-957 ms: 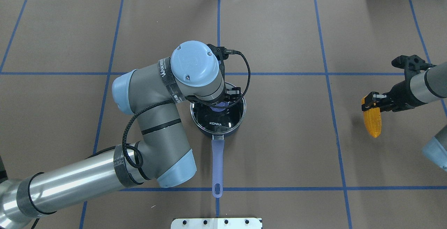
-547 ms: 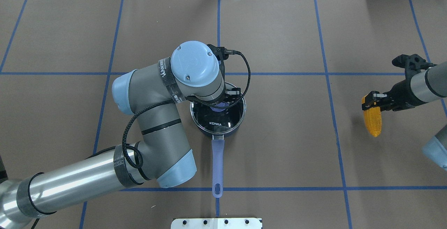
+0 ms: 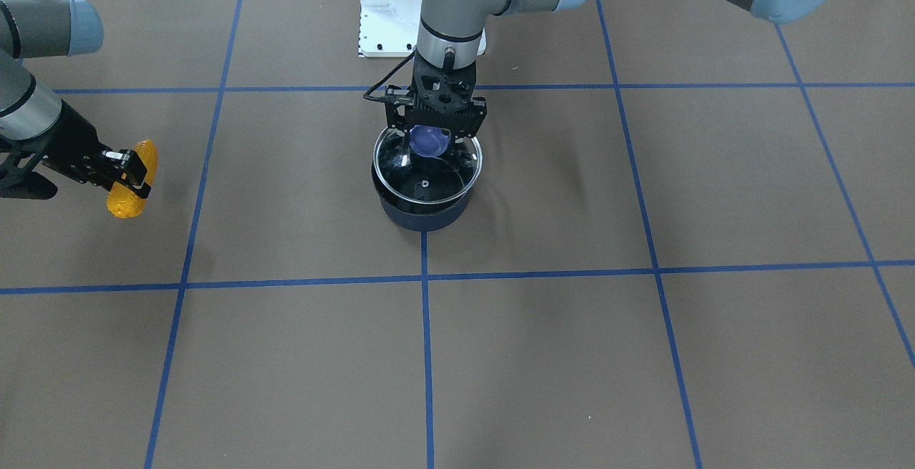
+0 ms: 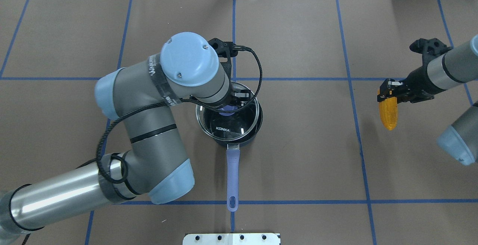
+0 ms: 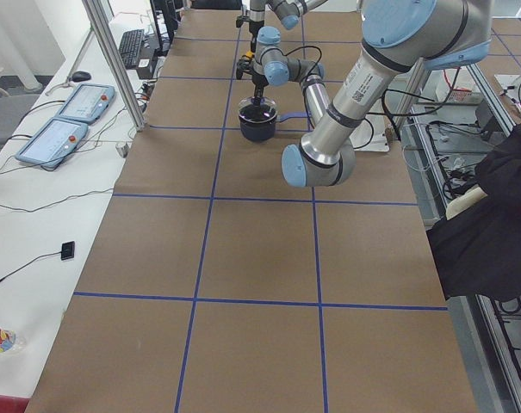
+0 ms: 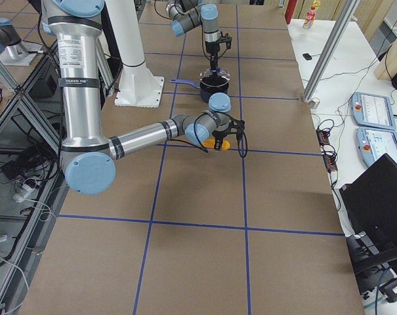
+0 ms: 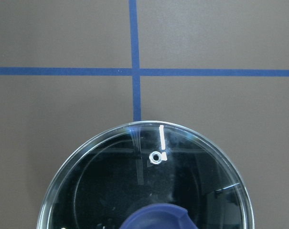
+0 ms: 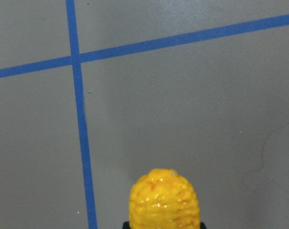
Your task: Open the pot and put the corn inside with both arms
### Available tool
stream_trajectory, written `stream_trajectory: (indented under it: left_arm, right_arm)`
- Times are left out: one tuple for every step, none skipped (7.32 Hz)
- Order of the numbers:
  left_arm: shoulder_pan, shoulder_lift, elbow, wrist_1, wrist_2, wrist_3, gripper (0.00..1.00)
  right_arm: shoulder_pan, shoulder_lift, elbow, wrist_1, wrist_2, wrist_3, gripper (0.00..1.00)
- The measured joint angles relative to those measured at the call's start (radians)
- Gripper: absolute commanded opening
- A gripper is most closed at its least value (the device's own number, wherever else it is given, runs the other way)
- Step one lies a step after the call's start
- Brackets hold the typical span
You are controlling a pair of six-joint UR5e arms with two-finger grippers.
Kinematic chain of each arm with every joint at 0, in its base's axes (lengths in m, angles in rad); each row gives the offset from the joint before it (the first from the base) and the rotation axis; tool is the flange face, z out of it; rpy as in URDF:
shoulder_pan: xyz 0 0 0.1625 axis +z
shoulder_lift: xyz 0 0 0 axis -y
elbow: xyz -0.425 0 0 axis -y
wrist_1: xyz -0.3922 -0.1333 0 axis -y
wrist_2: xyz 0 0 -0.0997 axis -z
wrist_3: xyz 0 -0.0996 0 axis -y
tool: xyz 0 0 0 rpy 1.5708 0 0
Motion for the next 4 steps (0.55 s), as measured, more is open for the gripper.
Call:
stream_trajectory:
  left_arm:
    - [-0.025,0.060,-0.066,0.018,-0.021,0.054,0.56]
    - [-0.054,0.121,-0.111,0.021,-0.045,0.111,0.56]
    - [-0.081,0.175,-0.141,0.014,-0.057,0.163,0.55]
    - [-0.107,0.232,-0.156,-0.015,-0.064,0.209,0.55]
  right_arm:
    - [0.007,0.060,0.020,-0.091,0.002,0.006,0.40]
    - [0.008,0.126,0.040,-0.192,0.001,0.013,0.40]
    - [0.001,0.191,0.052,-0.273,-0.002,0.036,0.40]
    - [-0.019,0.249,0.057,-0.318,-0.008,0.078,0.40]
